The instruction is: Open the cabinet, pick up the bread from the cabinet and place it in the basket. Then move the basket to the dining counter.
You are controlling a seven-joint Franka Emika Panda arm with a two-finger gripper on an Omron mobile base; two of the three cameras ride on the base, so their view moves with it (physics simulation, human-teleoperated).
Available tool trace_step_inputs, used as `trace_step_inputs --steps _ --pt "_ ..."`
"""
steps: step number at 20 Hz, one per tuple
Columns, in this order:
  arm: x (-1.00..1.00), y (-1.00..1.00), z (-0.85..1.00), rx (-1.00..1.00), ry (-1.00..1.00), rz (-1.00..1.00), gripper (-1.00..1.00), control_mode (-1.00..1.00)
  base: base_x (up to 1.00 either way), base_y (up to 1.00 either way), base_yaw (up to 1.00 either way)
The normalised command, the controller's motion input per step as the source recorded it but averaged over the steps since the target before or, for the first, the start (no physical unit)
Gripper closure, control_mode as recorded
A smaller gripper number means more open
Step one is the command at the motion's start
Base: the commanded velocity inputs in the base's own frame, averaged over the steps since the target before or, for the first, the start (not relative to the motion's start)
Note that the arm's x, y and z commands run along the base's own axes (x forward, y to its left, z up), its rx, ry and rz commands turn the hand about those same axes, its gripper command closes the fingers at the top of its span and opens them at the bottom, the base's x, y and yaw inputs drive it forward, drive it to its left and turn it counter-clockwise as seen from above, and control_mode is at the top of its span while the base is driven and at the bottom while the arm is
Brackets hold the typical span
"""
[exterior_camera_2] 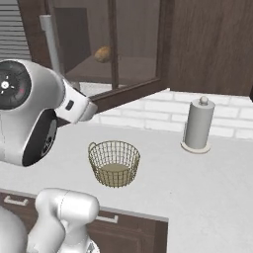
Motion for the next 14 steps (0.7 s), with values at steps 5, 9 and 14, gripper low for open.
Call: trace_step_inputs --steps 5,9,14 --pt "-0.78 -1.0 0.0 0.09 -0.13 -0.02 1.0 -1.0 0.0 0.0 0.0" --pt "-0.97 -0.28 0.15 -0.01 -0.43 -0.11 1.0 -1.0 0.0 0.0 0.0" --pt "-1.0 0.94 0.13 0.0 -0.47 -0.14 1.0 -1.0 0.0 0.0 0.0"
